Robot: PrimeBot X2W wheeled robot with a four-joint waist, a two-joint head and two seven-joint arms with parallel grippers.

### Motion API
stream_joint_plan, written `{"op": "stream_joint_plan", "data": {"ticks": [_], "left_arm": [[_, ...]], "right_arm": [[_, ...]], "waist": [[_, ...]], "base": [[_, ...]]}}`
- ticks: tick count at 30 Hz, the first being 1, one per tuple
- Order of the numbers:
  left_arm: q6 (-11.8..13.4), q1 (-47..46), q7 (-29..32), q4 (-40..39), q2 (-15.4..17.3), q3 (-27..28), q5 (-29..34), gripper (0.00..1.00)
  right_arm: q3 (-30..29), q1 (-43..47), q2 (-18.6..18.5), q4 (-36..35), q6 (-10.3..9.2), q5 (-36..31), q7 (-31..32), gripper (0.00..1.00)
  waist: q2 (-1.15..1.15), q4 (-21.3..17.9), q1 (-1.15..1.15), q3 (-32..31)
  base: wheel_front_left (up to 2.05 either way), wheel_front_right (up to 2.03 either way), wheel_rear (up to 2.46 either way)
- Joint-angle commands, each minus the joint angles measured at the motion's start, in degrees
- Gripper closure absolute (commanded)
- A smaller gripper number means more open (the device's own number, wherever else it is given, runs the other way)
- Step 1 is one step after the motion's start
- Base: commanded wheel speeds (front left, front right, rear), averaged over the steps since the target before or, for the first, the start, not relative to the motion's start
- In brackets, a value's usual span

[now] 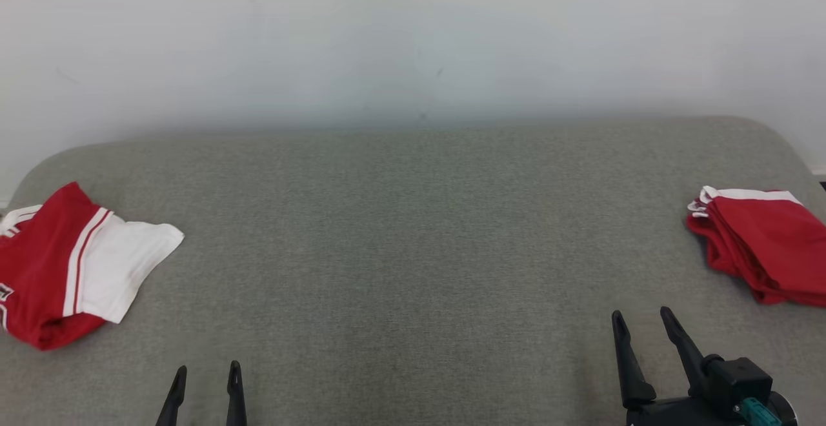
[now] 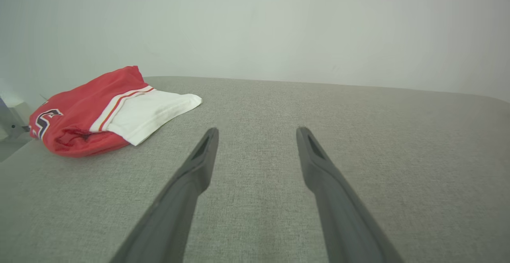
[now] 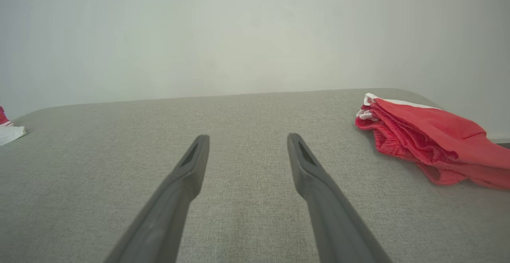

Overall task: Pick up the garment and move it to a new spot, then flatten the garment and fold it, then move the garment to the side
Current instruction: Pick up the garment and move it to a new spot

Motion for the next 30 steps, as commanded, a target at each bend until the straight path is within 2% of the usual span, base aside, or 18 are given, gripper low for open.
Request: {"op": "stream_joint_plan", "data": {"ticks": [1, 6, 26, 30], "left_arm": [[0.18, 0.27, -0.19, 0.06, -0.08, 0.17, 0.59, 0.0], [0.19, 0.41, -0.2, -0.18, -0.08, 0.35, 0.76, 0.0], [0.02, 1.56, -0.19, -1.12, -0.1, 2.52, 1.33, 0.0], [-0.24, 1.63, -0.19, -1.32, -0.1, 3.06, 1.71, 0.0]], "right_arm": [[0.23, 0.46, -0.01, -0.18, -0.12, -0.34, 0.12, 0.0], [0.41, 0.88, 0.1, -0.74, -0.12, -0.34, 0.33, 0.0], [5.31, -1.04, 1.92, 0.06, -0.12, 0.55, -0.08, 0.0], [5.55, -1.17, 2.2, 0.64, -0.12, 0.73, -0.2, 0.0]], "waist": [[0.0, 1.07, 0.0, -0.2], [0.0, 5.01, 0.0, -0.41], [0.0, 25.8, 0.0, 0.11], [0.0, 27.7, 0.0, 0.12]], "base": [[0.0, 0.0, 0.0], [0.0, 0.0, 0.0], [0.0, 0.0, 0.0], [0.0, 0.0, 0.0]]}}
